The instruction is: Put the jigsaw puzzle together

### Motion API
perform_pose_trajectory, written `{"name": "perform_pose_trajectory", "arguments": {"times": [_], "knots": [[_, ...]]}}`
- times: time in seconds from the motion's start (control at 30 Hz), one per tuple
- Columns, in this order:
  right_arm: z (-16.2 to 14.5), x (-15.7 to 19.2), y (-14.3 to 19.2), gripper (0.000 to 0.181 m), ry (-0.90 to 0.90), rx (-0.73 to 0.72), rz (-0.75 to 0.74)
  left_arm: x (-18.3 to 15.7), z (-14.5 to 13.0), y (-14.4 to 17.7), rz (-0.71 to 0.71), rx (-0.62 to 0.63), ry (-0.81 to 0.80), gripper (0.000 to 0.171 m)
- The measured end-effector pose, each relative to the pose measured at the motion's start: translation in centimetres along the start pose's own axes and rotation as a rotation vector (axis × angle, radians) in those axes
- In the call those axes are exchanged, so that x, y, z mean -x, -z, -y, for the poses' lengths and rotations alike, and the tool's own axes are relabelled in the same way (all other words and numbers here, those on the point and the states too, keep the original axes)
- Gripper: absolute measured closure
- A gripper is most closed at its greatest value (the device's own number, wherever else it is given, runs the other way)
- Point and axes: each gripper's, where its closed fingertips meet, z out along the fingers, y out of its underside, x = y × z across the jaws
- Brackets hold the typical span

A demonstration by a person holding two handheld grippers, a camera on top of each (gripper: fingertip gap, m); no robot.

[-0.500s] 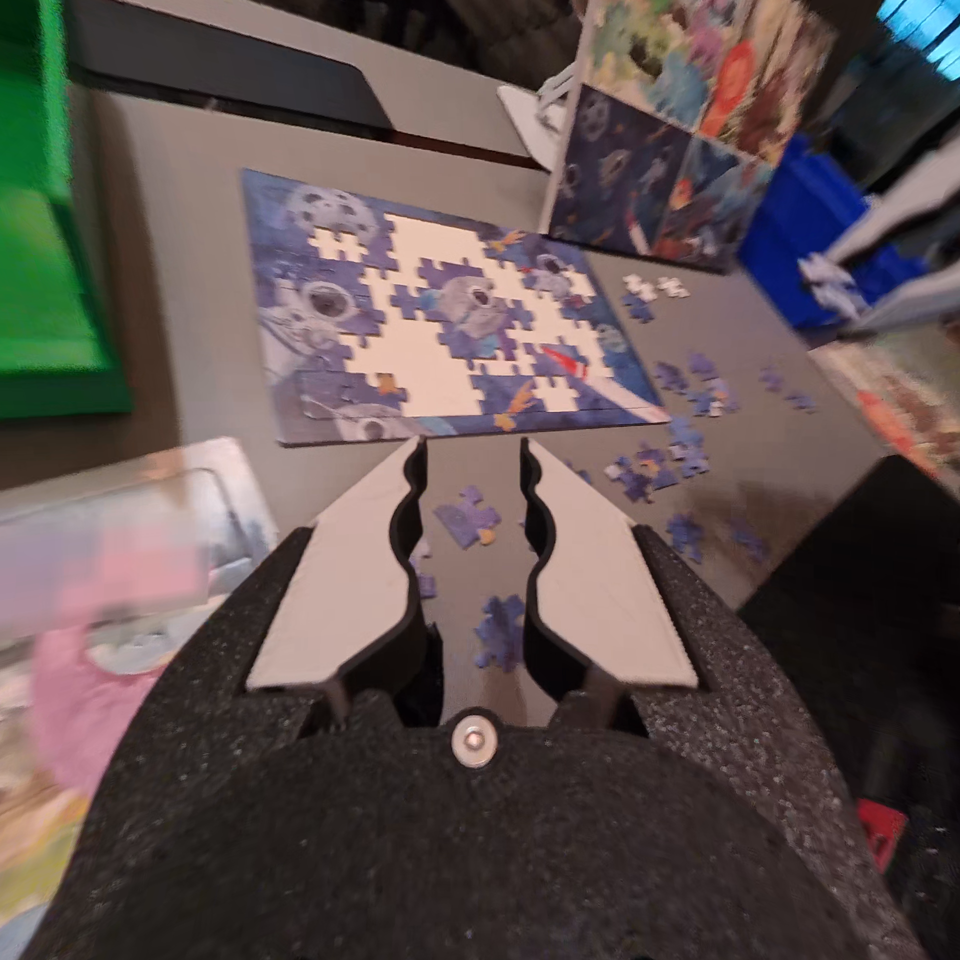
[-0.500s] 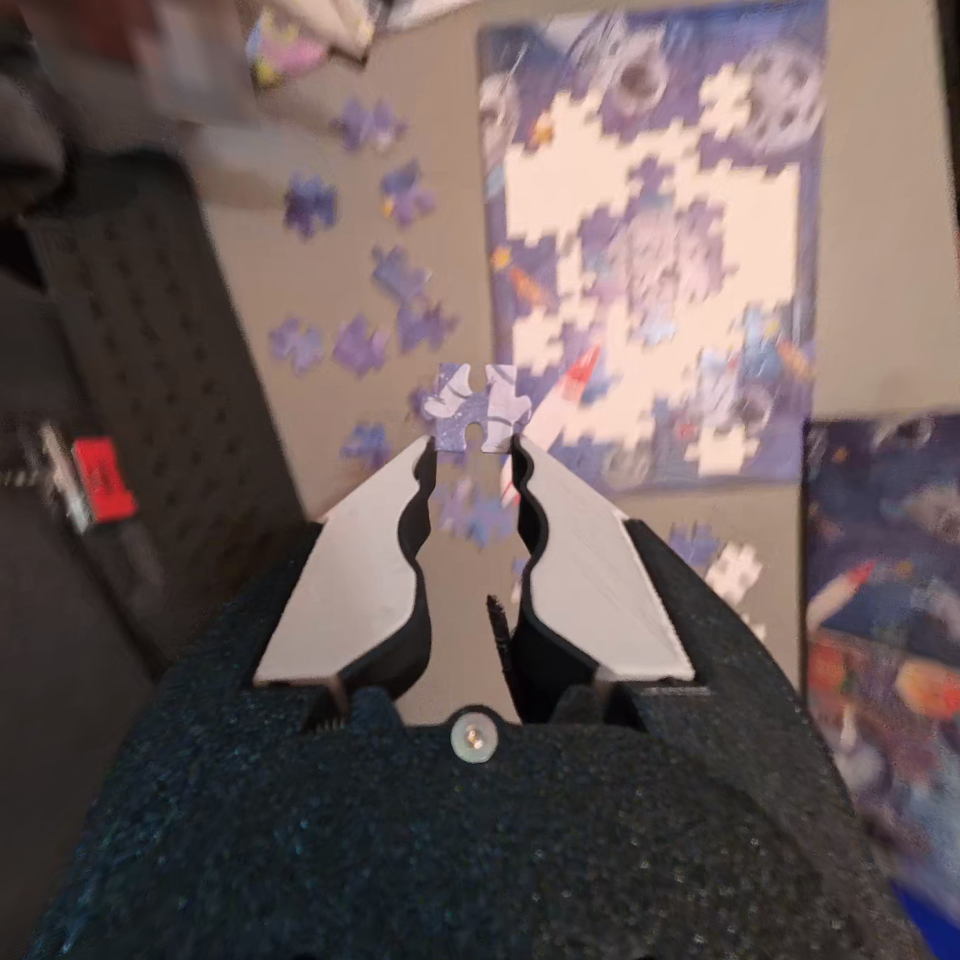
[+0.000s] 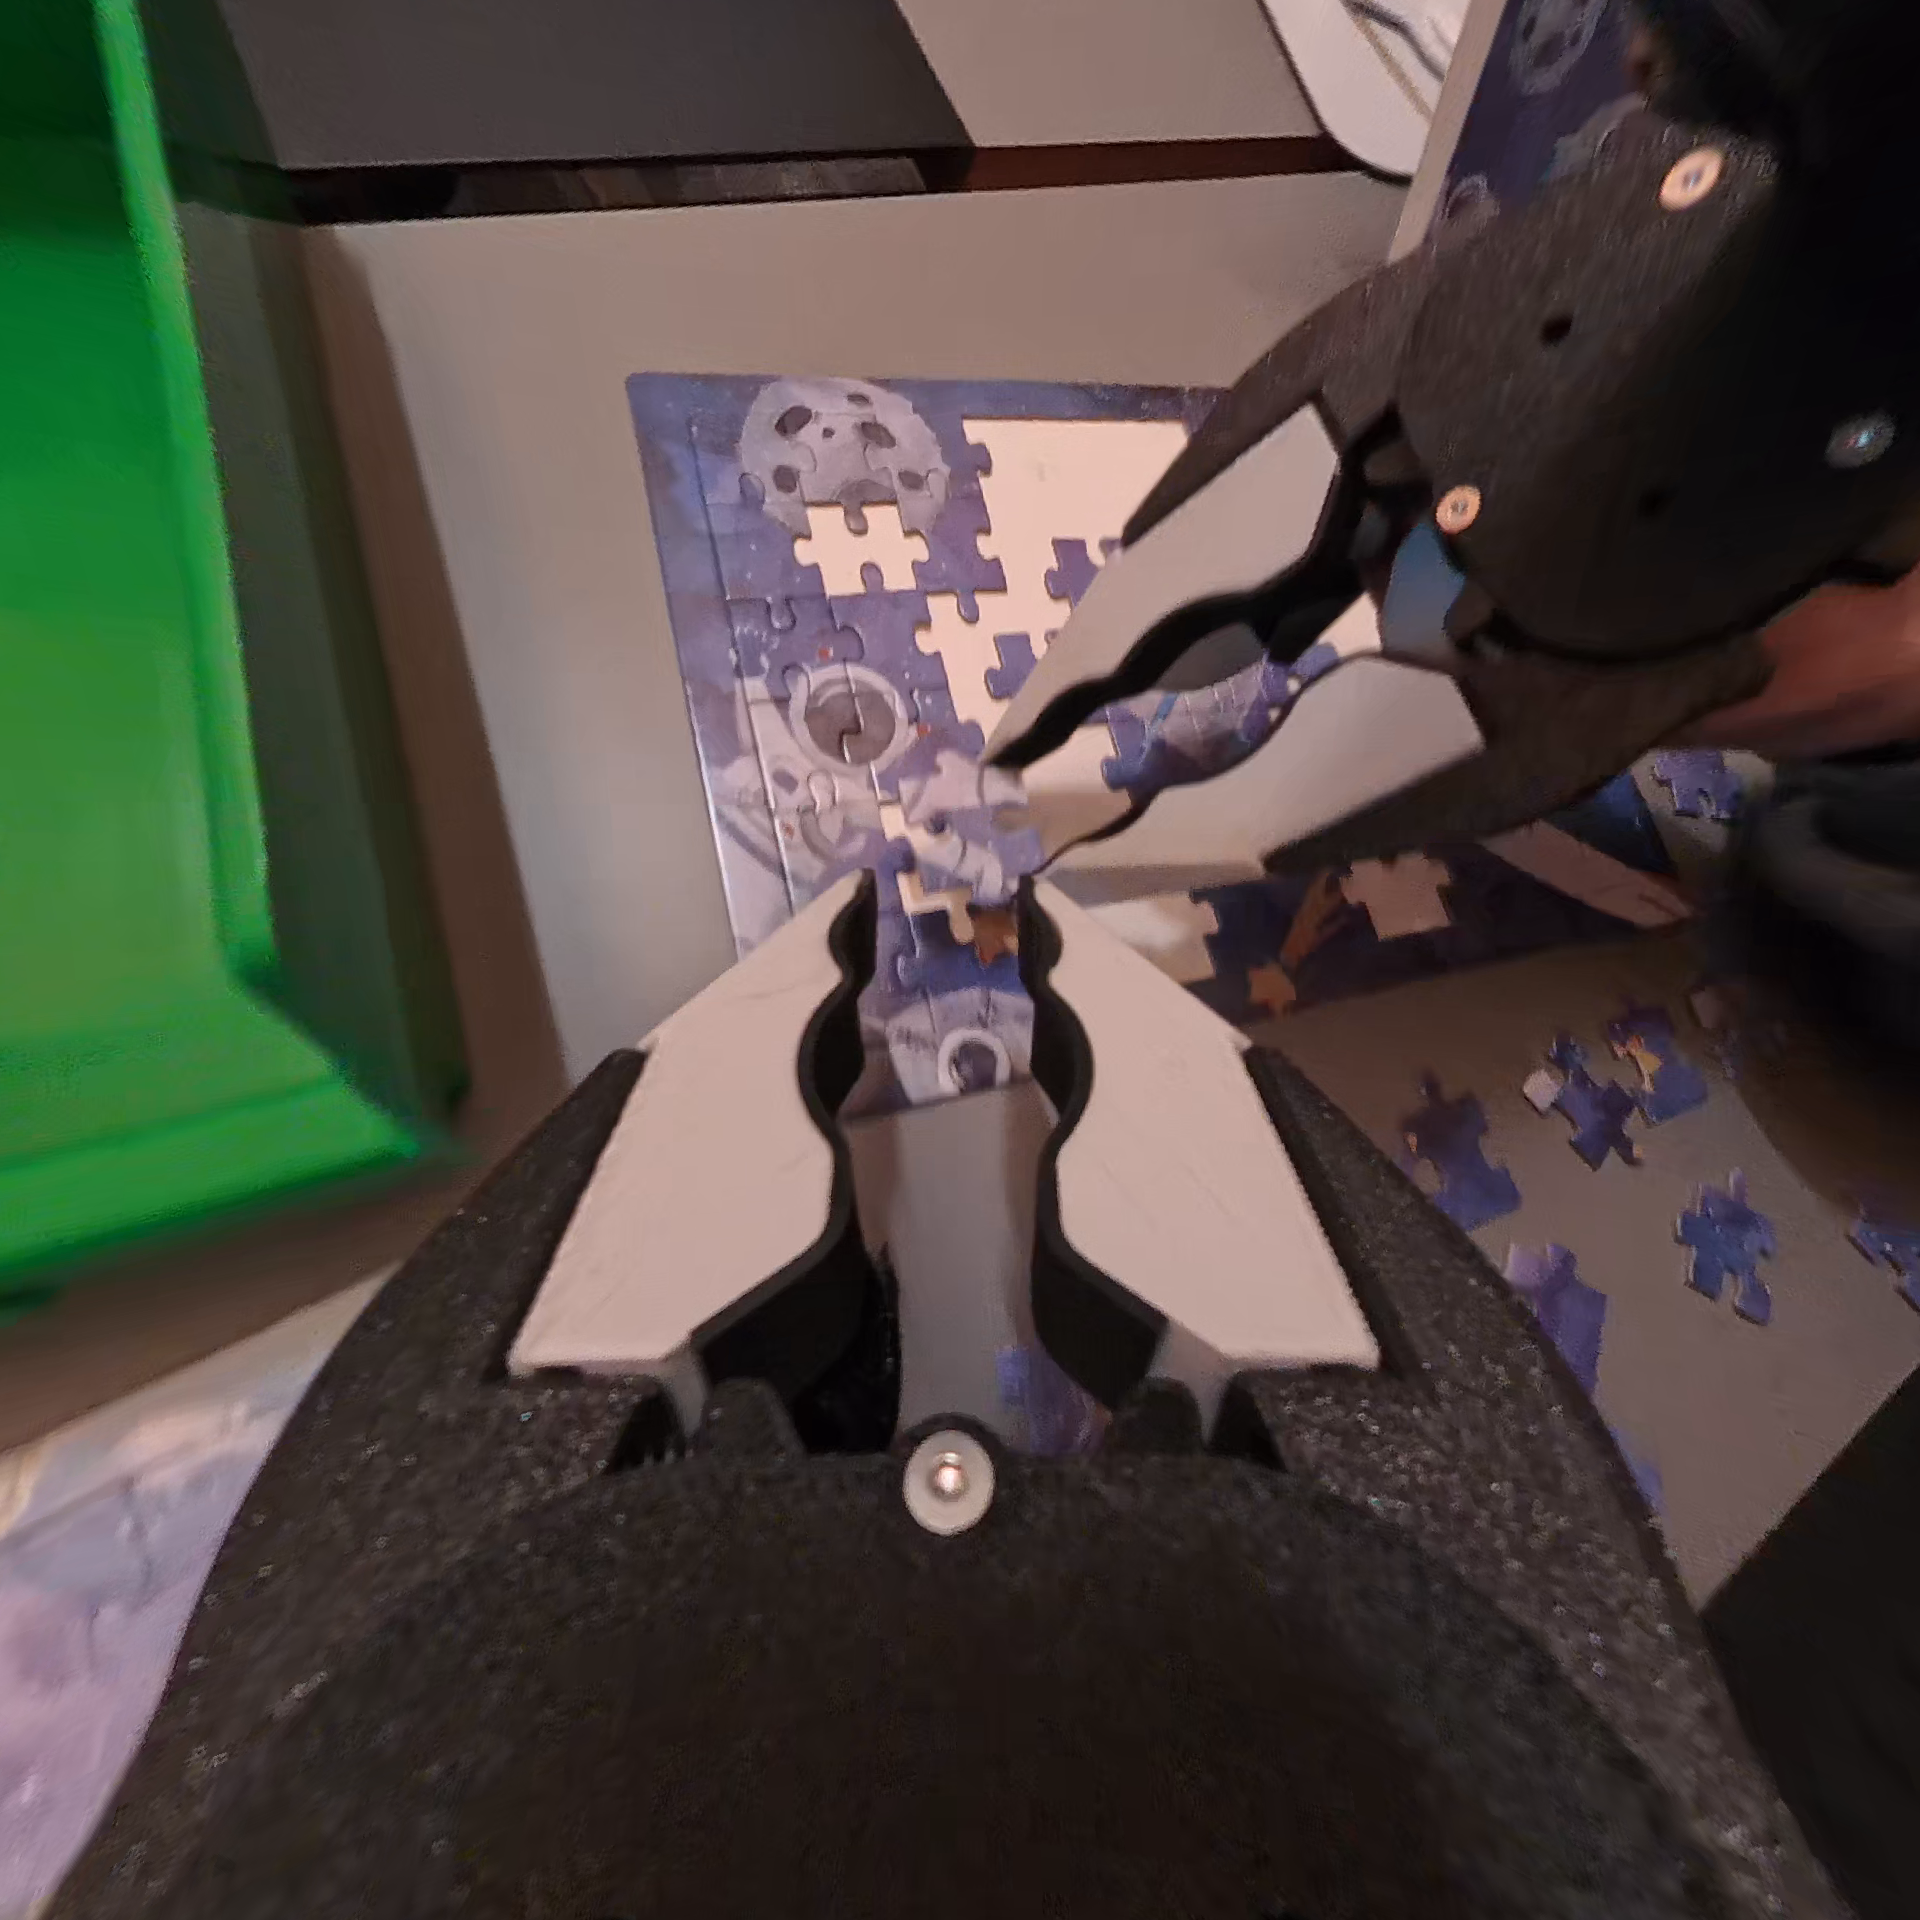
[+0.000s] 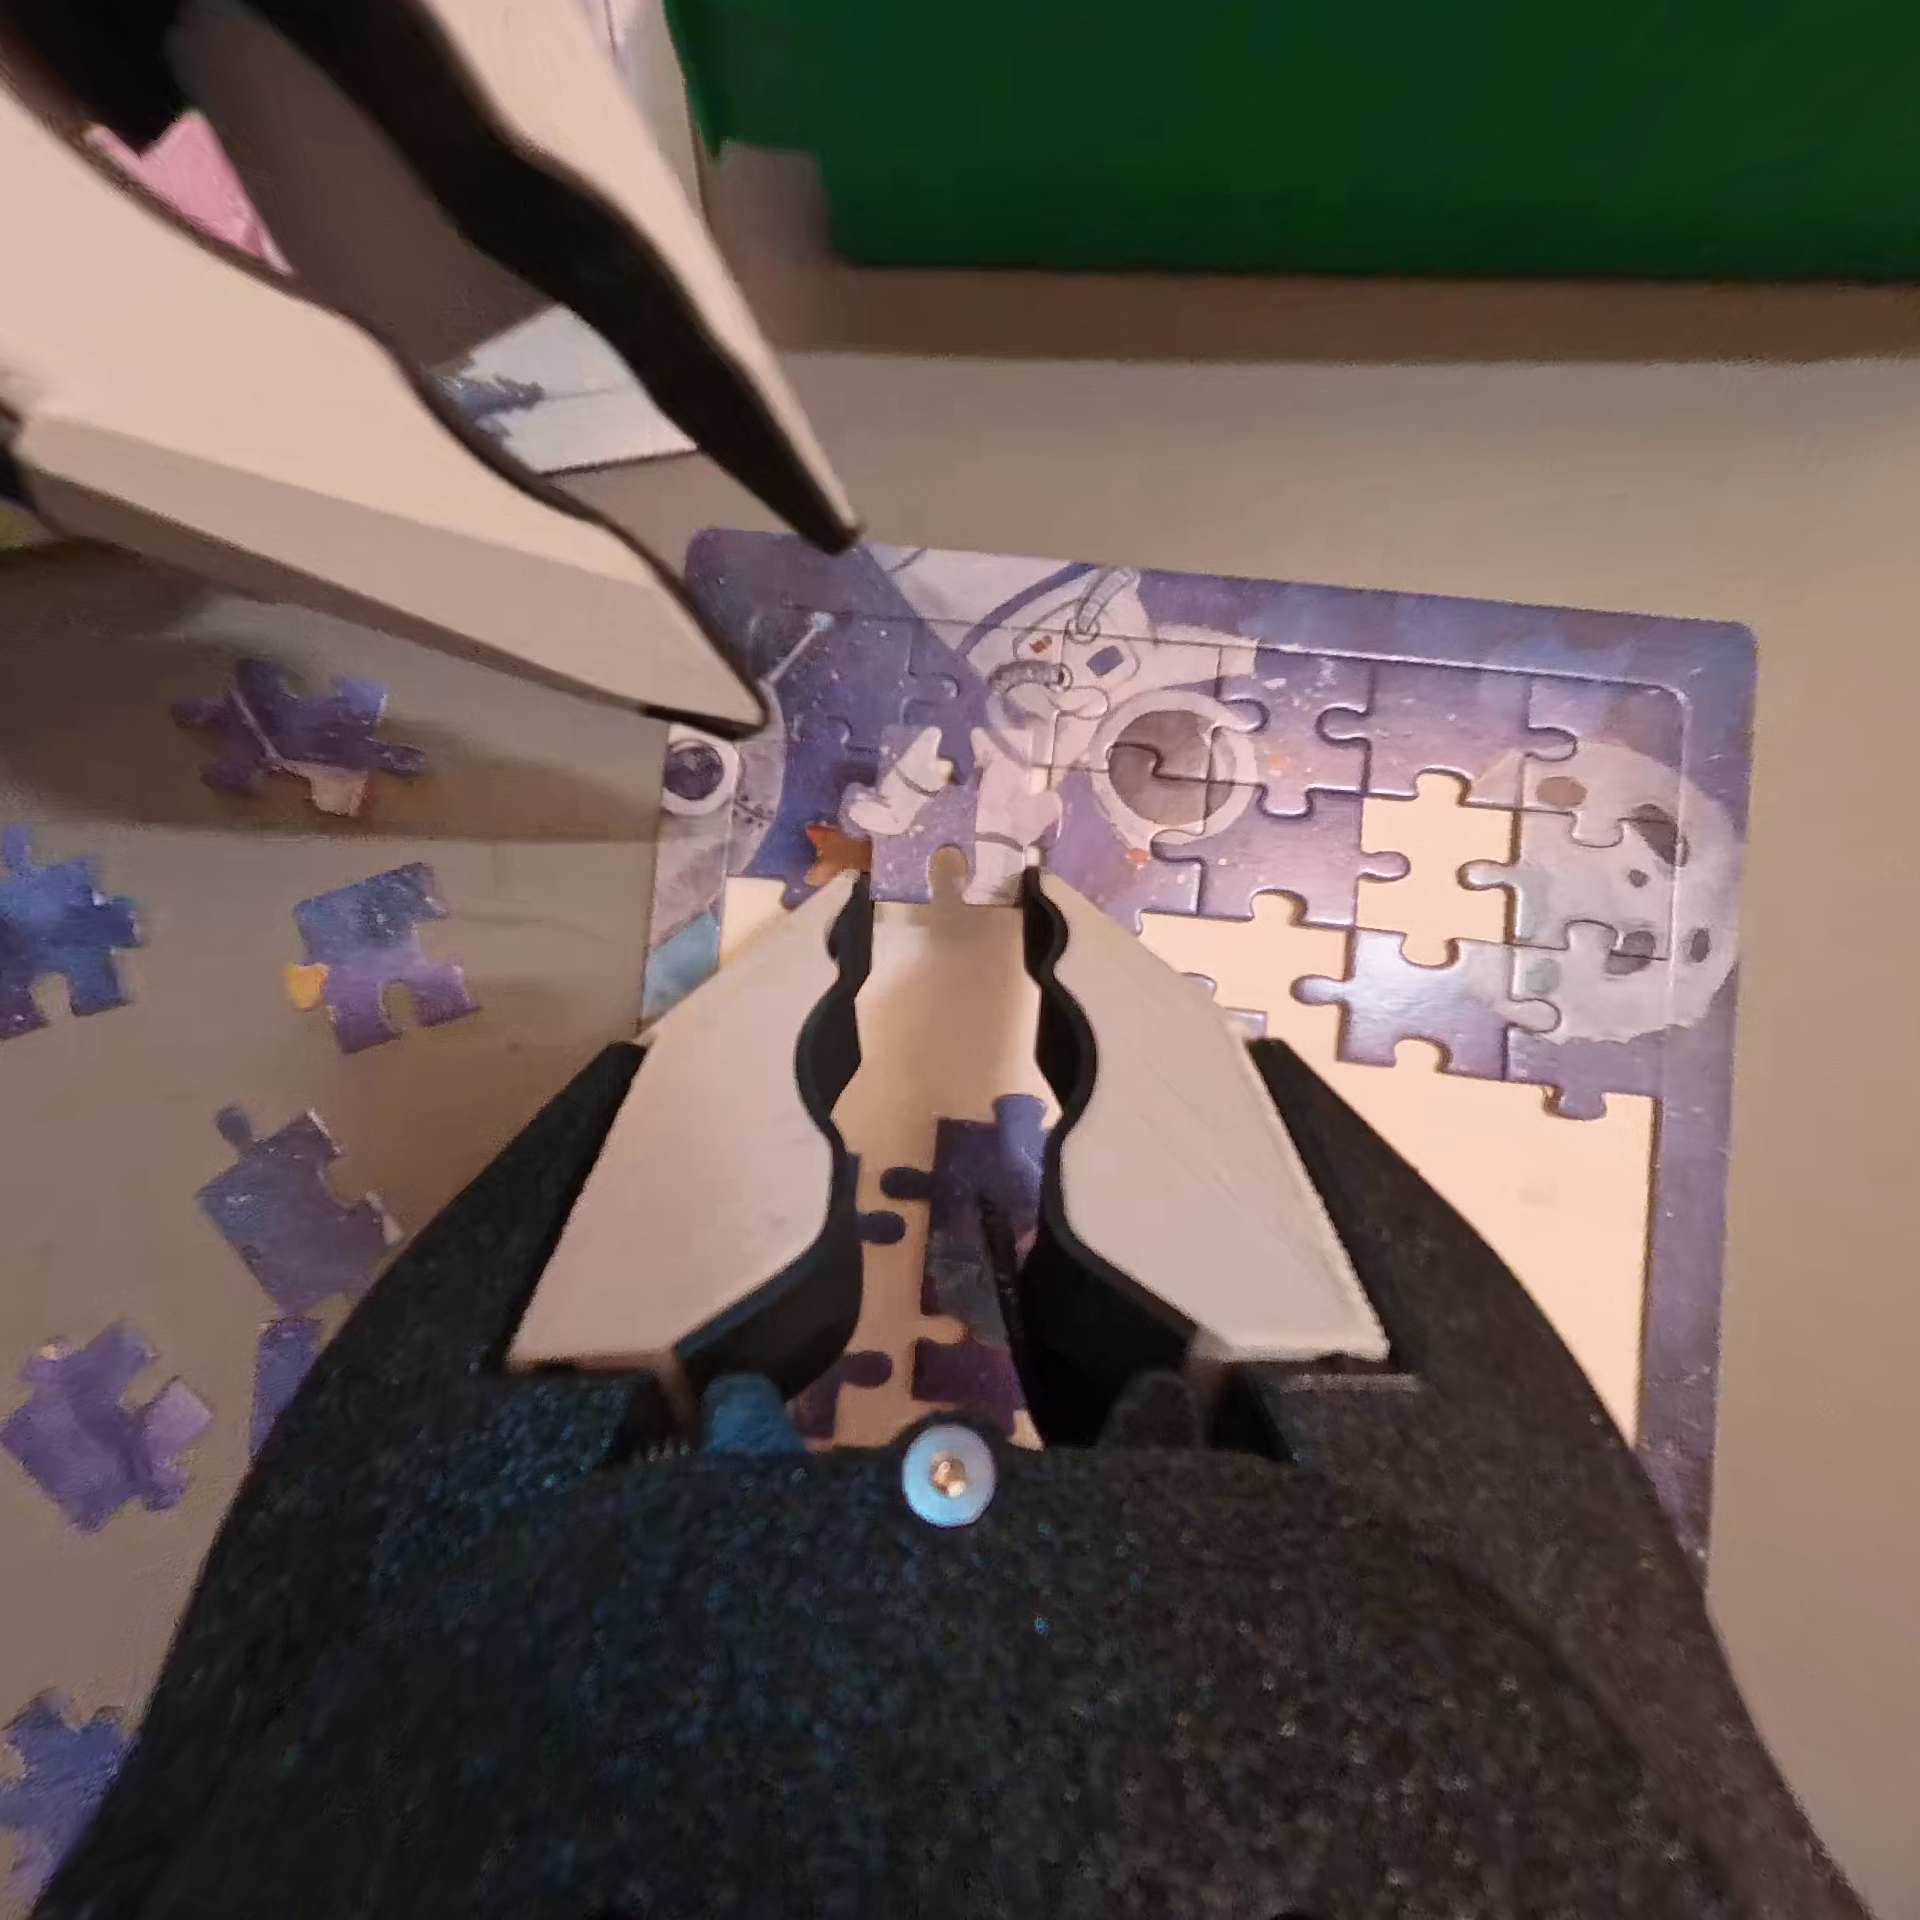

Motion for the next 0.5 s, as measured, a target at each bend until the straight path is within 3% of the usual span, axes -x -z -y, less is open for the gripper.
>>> {"name": "perform_pose_trajectory", "arguments": {"times": [0.2,0.5], "knots": [[-0.5,0.2,0.1,0.153,-0.060,0.042,0.083,0.0,-0.3,-2.4,-0.032,0.039,-0.053,0.151],[-0.6,0.2,0.0,0.153,-0.084,0.116,0.082,0.2,-1.3,-3.5,-0.045,0.061,-0.083,0.159]]}}
